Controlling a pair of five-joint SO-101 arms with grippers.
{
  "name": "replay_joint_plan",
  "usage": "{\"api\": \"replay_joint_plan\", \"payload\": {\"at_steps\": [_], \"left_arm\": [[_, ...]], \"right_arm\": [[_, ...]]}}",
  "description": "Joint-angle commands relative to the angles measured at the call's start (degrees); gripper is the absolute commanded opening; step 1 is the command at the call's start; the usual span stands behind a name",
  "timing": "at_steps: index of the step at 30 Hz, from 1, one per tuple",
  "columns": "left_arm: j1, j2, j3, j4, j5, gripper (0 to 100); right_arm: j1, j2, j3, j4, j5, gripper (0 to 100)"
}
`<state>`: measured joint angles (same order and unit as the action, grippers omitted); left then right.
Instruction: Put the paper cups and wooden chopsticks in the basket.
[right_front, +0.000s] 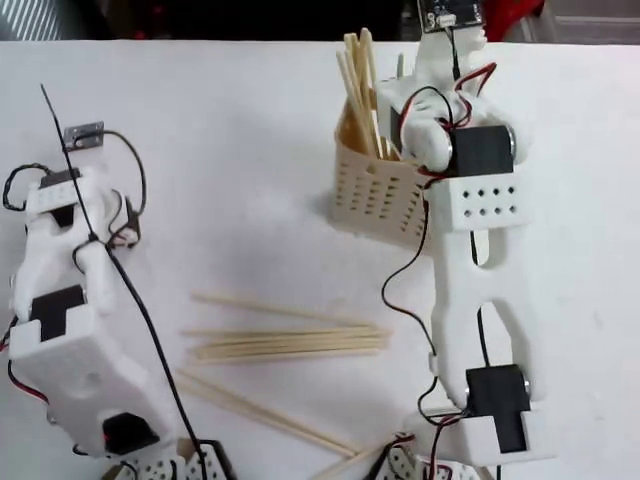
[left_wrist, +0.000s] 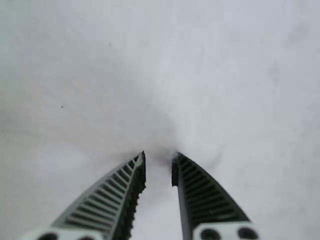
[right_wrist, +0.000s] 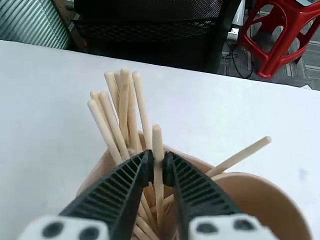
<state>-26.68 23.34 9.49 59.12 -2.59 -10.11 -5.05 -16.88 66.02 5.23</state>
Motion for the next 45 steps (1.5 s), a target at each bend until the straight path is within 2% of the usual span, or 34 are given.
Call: {"api": "replay_joint_plan", "payload": {"at_steps": [1, 5, 7, 10, 15, 20, 24, 30, 35, 45], "left_arm": [[0.31, 0.22, -2.11, -0.35, 0.35, 11], [0.31, 0.22, -2.2, -0.35, 0.35, 11], [0.31, 0.22, -2.2, -0.35, 0.35, 11], [0.31, 0.22, -2.2, -0.35, 0.35, 11], [0.31, 0.22, -2.2, -0.35, 0.35, 11], [0.31, 0.22, -2.11, -0.35, 0.35, 11], [0.31, 0.22, -2.11, -0.35, 0.35, 11], [0.31, 0.22, -2.11, -0.35, 0.35, 11], [0.31, 0.22, -2.11, -0.35, 0.35, 11], [0.31, 0.22, -2.11, -0.35, 0.35, 11]], "right_arm": [[0.4, -3.3, -1.93, 3.47, -0.26, 19.6], [-1.27, -9.63, -1.93, 7.43, 0.88, 37.7], [-2.42, -13.23, -1.76, 9.36, 4.4, 40.9], [-5.41, -18.15, -1.58, 13.14, 9.14, 36.0], [-14.9, -20.53, -0.26, 23.25, 15.12, 18.7], [-28.88, -18.07, 13.36, 27.21, 23.82, 18.7], [-36.62, -16.4, 33.14, 17.36, 28.66, 16.6], [-37.32, -13.14, 55.74, -7.25, 29.63, 16.6], [-37.76, -8.48, 61.98, -16.31, 29.71, 16.7], [-37.41, 1.8, 61.8, -21.32, 29.63, 21.2]]}}
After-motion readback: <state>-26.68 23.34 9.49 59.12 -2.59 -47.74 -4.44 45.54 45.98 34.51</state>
